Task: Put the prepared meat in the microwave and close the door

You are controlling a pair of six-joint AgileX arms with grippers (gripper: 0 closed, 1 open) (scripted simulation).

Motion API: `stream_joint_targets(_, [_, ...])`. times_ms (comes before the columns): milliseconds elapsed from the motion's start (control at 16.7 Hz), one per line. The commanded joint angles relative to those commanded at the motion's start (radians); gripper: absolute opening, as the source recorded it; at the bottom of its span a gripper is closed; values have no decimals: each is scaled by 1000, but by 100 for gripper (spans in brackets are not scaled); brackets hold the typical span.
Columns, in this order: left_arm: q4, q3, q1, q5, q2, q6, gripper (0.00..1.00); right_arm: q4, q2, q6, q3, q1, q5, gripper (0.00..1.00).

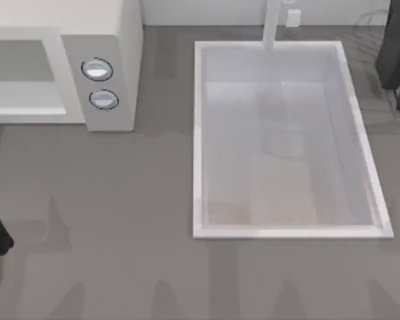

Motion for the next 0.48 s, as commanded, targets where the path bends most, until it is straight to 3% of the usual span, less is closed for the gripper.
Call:
stream_joint_targets(240, [-31, 29, 5, 0, 34, 1, 100, 0, 0, 0, 0, 0, 0, 100])
stream_joint_targets(480, [-185, 176, 29, 1, 228, 9, 100, 0, 0, 0, 0, 0, 0, 100])
